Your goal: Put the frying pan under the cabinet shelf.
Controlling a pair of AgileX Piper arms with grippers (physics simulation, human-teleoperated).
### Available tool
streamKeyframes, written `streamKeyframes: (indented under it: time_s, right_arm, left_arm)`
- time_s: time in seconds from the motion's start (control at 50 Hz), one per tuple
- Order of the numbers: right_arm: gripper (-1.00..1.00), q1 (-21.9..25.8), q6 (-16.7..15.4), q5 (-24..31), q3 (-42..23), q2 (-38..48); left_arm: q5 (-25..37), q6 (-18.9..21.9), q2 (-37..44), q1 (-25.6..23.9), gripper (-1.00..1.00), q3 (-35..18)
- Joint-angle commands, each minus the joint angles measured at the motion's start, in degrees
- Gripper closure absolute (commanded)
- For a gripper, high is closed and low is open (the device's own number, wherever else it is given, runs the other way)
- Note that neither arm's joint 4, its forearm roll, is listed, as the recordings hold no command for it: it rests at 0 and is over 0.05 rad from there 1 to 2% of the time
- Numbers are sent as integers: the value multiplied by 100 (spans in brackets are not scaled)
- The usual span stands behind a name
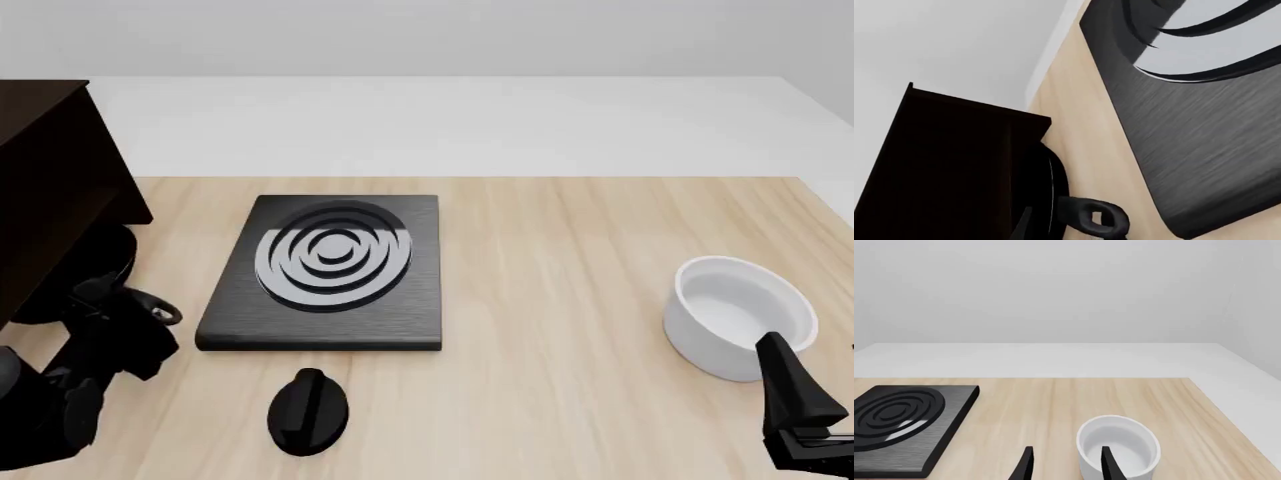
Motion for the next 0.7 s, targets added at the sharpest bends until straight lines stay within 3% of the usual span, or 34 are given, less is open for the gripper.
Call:
streamKeyframes:
  time_s: [0.02,0.42,0.7]
  right_arm:
    - [-100,0,0,0,0,0]
    - [-100,0,0,0,0,0]
    - [-100,0,-1,0,0,1]
  left_arm:
    - [-22,26,-148,-94,-100,225]
    - [-22,-20,-944,-498,-100,944]
    - [-22,82,-1180,-399,-100,1502]
